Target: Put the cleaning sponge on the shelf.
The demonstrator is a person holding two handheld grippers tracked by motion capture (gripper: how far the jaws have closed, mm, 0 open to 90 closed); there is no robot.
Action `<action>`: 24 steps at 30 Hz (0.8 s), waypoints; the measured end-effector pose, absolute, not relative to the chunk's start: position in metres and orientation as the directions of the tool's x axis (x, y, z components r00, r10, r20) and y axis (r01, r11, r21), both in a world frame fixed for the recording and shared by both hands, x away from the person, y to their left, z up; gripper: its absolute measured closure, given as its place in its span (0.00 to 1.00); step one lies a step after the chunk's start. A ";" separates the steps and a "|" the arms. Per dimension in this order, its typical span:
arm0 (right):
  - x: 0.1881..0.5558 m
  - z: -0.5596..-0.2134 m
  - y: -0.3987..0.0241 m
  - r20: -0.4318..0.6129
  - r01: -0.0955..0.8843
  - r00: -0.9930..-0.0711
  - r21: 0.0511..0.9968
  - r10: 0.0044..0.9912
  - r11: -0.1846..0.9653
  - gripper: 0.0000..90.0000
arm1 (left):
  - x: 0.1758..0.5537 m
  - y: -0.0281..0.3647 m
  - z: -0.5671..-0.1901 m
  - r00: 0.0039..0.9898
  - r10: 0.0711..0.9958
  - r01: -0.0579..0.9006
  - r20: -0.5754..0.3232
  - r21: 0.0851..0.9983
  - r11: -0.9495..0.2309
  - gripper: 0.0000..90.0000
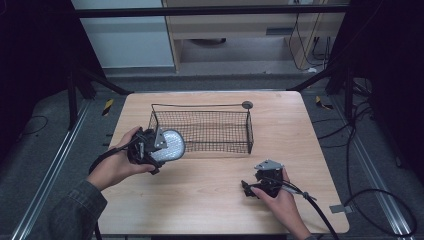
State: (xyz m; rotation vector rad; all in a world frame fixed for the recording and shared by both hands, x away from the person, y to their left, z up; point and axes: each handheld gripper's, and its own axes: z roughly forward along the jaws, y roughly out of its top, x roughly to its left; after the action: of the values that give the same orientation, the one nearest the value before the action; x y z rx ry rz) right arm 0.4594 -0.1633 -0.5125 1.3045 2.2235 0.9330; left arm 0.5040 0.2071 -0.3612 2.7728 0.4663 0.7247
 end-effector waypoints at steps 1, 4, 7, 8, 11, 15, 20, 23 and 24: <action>0.459 -0.512 -0.163 -0.006 0.609 -0.486 0.715 0.874 0.343 0.00 | 0.506 0.207 -0.359 0.824 0.363 0.242 0.435 0.310 -0.919 0.11; 0.459 -0.512 -0.163 -0.006 0.608 -0.487 0.715 0.874 0.344 0.00 | 0.508 0.205 -0.355 0.818 0.356 0.233 0.451 0.306 -0.923 0.11; 0.459 -0.512 -0.163 -0.004 0.609 -0.486 0.715 0.874 0.342 0.00 | 0.511 0.204 -0.352 0.815 0.348 0.226 0.462 0.300 -0.927 0.10; 0.459 -0.512 -0.163 -0.004 0.609 -0.486 0.715 0.874 0.342 0.00 | 0.512 0.203 -0.351 0.813 0.349 0.225 0.465 0.301 -0.926 0.10; 0.459 -0.512 -0.163 -0.004 0.609 -0.486 0.715 0.874 0.342 0.00 | 0.514 0.203 -0.348 0.810 0.350 0.222 0.471 0.305 -0.926 0.10; 0.459 -0.513 -0.163 -0.004 0.608 -0.486 0.716 0.874 0.342 0.00 | 0.519 0.203 -0.343 0.810 0.335 0.209 0.481 0.296 -0.932 0.10; 0.459 -0.513 -0.163 -0.005 0.607 -0.486 0.718 0.874 0.342 0.00 | 0.526 0.205 -0.334 0.805 0.332 0.196 0.492 0.308 -0.931 0.10; 0.459 -0.513 -0.163 -0.005 0.606 -0.486 0.718 0.874 0.341 0.00 | 0.529 0.206 -0.332 0.801 0.339 0.197 0.494 0.316 -0.928 0.10; 0.459 -0.513 -0.163 -0.005 0.606 -0.486 0.718 0.874 0.341 0.00 | 0.530 0.206 -0.330 0.801 0.339 0.197 0.494 0.316 -0.928 0.10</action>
State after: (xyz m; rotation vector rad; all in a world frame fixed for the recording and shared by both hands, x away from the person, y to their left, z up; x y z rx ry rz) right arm 0.4591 -0.1633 -0.5128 1.3031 2.2202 0.9364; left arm 0.5303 0.2064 -0.3299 2.7398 0.4151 0.8203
